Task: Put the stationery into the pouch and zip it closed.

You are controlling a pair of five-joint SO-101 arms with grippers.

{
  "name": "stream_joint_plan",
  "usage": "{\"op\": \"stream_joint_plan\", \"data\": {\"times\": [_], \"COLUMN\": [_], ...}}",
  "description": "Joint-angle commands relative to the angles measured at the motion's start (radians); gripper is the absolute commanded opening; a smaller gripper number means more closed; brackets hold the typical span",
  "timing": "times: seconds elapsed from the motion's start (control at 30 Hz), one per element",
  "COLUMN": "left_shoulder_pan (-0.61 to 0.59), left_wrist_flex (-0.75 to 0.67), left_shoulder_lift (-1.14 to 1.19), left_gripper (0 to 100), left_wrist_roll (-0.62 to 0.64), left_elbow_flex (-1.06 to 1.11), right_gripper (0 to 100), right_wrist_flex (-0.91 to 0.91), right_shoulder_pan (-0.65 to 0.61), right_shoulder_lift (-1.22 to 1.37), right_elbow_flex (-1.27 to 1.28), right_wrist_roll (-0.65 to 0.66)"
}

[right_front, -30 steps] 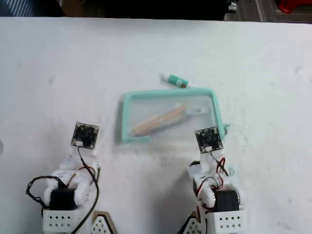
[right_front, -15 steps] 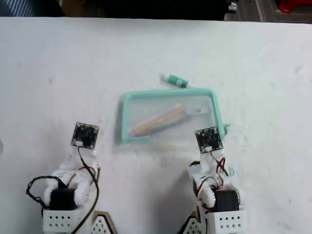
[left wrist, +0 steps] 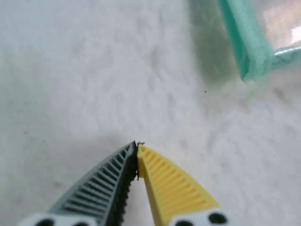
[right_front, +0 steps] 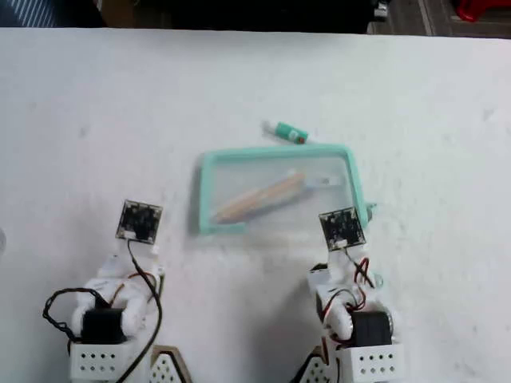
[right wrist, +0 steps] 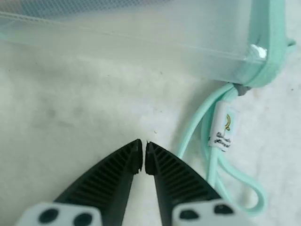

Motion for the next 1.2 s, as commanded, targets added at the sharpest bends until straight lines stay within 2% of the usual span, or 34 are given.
{"op": "stream_joint_plan", "data": {"times": [0.0,0.33,0.43,0.53,0.63,0.8,0.87,1.03,1.17], "left_shoulder_pan": [-0.001,-0.005,-0.01,-0.001,0.001,0.013,0.013,0.013,0.018], "left_wrist_flex": [0.009,-0.034,-0.054,-0.021,-0.035,-0.305,-0.362,-0.301,-0.204], "left_shoulder_lift": [-0.008,-0.008,-0.008,-0.008,-0.008,-0.008,-0.008,-0.008,-0.008], "left_gripper": [3,2,2,2,3,2,2,2,2], "left_wrist_roll": [0.012,0.012,0.014,0.014,0.008,0.005,0.005,0.015,0.015], "left_elbow_flex": [-0.002,-0.003,-0.107,-0.253,-0.272,-0.216,-0.233,-0.353,-0.468], "right_gripper": [2.0,2.1,2.2,2.2,2.2,2.2,2.2,2.2,2.2], "right_wrist_flex": [0.007,-0.007,-0.114,-0.119,-0.119,-0.119,-0.119,-0.128,-0.166], "right_shoulder_pan": [-0.008,-0.012,0.005,0.039,0.07,0.147,0.166,0.242,0.427], "right_shoulder_lift": [-0.007,-0.007,-0.005,-0.007,-0.007,-0.007,-0.007,-0.008,-0.008], "right_elbow_flex": [0.009,0.009,0.009,0.009,0.009,0.009,0.009,0.003,-0.058], "right_wrist_roll": [0.012,0.017,0.011,0.009,0.017,0.018,0.018,0.018,0.018]}}
